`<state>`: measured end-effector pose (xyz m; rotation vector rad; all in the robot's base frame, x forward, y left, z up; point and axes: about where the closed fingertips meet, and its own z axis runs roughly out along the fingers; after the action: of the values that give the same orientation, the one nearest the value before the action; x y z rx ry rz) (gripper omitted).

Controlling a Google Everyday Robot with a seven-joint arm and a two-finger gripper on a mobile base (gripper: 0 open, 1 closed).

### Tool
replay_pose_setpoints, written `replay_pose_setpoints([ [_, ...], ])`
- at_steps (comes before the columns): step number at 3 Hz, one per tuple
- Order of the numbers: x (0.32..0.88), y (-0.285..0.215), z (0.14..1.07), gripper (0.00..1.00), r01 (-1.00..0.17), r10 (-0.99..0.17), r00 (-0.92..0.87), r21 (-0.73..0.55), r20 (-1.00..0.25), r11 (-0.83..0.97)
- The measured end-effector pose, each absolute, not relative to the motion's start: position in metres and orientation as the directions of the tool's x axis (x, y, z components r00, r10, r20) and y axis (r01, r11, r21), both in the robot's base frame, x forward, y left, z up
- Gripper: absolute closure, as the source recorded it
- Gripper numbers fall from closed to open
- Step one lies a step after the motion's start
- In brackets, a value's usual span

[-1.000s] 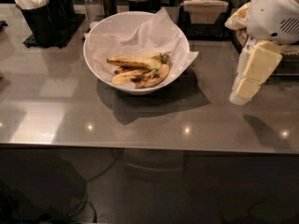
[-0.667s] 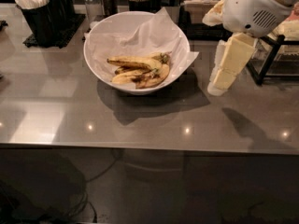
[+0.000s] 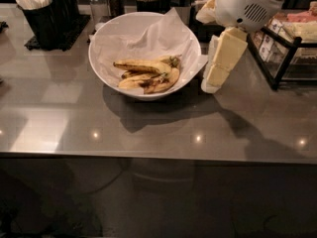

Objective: Pick banana from white bowl

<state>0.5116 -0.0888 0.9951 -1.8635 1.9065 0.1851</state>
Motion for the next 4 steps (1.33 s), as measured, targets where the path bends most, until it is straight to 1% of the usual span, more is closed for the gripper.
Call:
replay_pose_setpoints([
  [1,0.514,-0.097,0.999,0.0,-0.968,-0.898,0.013,-0.23,-0.439,0.098],
  [2,0.537,-0.091,1.002,0.0,-0.97,-0.886,0.055,-0.234,-0.461,0.062],
  [3,0.553,-0.074,1.002,0.0,-0.97,-0.871,0.125,-0.244,-0.476,-0.006],
  [4,0.555,-0.072,1.004,0.0,-0.968,-0.869,0.129,-0.25,-0.478,-0.006],
])
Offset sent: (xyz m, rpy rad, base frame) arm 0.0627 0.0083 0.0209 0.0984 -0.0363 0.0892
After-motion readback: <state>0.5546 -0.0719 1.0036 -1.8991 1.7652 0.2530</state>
